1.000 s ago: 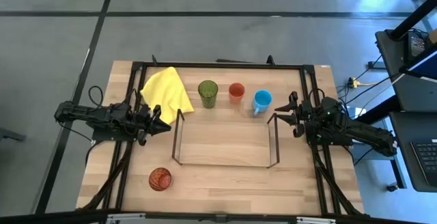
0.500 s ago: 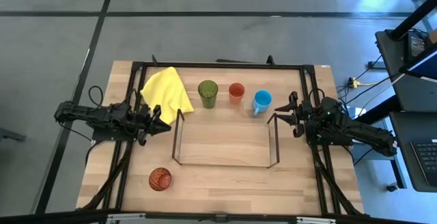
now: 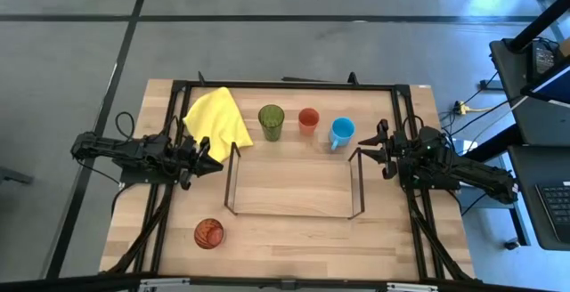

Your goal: Stack small to large cups/mugs on shelf

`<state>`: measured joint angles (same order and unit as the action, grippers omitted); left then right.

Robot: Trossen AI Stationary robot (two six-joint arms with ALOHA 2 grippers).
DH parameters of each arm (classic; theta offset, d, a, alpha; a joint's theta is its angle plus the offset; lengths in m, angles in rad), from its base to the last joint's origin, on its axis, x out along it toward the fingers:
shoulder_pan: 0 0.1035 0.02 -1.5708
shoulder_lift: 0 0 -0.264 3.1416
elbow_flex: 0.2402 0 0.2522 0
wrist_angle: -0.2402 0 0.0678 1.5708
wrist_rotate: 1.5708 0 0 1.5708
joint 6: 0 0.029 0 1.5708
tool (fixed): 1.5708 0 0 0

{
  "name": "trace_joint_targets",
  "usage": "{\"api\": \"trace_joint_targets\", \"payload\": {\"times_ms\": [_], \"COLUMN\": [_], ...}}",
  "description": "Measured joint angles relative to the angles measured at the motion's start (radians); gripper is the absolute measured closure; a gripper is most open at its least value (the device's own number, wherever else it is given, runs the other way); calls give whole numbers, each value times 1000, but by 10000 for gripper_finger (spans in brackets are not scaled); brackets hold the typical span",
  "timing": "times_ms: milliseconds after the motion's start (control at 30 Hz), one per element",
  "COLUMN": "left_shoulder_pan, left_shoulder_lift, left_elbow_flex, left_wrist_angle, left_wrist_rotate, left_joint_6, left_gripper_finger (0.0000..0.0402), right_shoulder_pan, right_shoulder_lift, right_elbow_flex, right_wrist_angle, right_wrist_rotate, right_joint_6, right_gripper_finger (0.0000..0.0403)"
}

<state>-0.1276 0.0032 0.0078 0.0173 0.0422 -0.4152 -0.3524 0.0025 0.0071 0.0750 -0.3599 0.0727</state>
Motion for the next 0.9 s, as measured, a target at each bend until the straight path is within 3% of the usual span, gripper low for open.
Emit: {"api": "trace_joint_targets", "payload": {"times_ms": [633,900], "left_shoulder_pan": [0,0], "left_shoulder_lift": [0,0], "left_elbow_flex": [0,0], "left_wrist_angle": [0,0], "left_wrist_rotate": [0,0], "left_joint_6": [0,0], "left_gripper_finger": [370,369], "right_shoulder_pan": [0,0], "right_shoulder_lift": [0,0], "right_elbow_flex": [0,0], "right_wrist_angle": [5,11], "right_wrist_rotate": [0,-1], "right_joint_6": [-9,96], "right_gripper_finger": [283,283]}}
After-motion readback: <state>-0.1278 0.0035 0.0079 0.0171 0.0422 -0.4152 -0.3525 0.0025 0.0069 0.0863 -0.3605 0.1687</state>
